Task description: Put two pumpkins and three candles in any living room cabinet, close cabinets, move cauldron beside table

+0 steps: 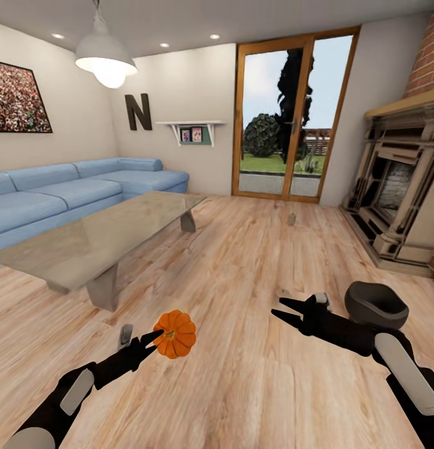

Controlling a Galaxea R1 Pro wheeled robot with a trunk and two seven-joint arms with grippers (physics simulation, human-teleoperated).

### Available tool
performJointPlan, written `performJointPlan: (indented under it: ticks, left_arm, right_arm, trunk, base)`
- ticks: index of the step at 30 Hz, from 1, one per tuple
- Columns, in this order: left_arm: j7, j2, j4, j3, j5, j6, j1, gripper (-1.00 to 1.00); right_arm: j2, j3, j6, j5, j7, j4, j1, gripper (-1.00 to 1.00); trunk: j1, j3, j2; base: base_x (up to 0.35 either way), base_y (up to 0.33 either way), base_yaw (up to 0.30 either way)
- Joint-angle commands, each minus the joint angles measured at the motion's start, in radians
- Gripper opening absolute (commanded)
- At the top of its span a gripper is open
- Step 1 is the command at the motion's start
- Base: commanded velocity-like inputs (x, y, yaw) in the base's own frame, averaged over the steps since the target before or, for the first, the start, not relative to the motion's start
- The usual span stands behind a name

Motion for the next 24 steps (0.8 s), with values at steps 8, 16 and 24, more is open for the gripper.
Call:
performJointPlan:
  ticks: [8,16,24]
  left_arm:
    - [0.000,0.000,0.000,0.002,0.003,0.006,0.000,-1.00]
    - [-0.004,0.001,0.000,0.002,0.004,0.006,0.000,-1.00]
    - [-0.009,0.002,0.000,0.008,0.007,0.005,0.000,-1.00]
  right_arm:
    - [-0.001,0.001,0.002,0.002,0.007,0.001,-0.001,1.00]
    - [-0.001,-0.001,0.002,0.001,0.010,0.001,-0.001,1.00]
    - [-0.001,-0.001,0.002,0.001,0.011,0.001,-0.001,1.00]
  trunk:
    - [-0.004,0.023,0.001]
    - [-0.006,0.030,0.002]
    - [-0.006,0.019,0.002]
  base:
    - [-0.321,0.000,-0.045]
    - [-0.184,0.000,-0.002]
    - [-0.008,0.000,0.011]
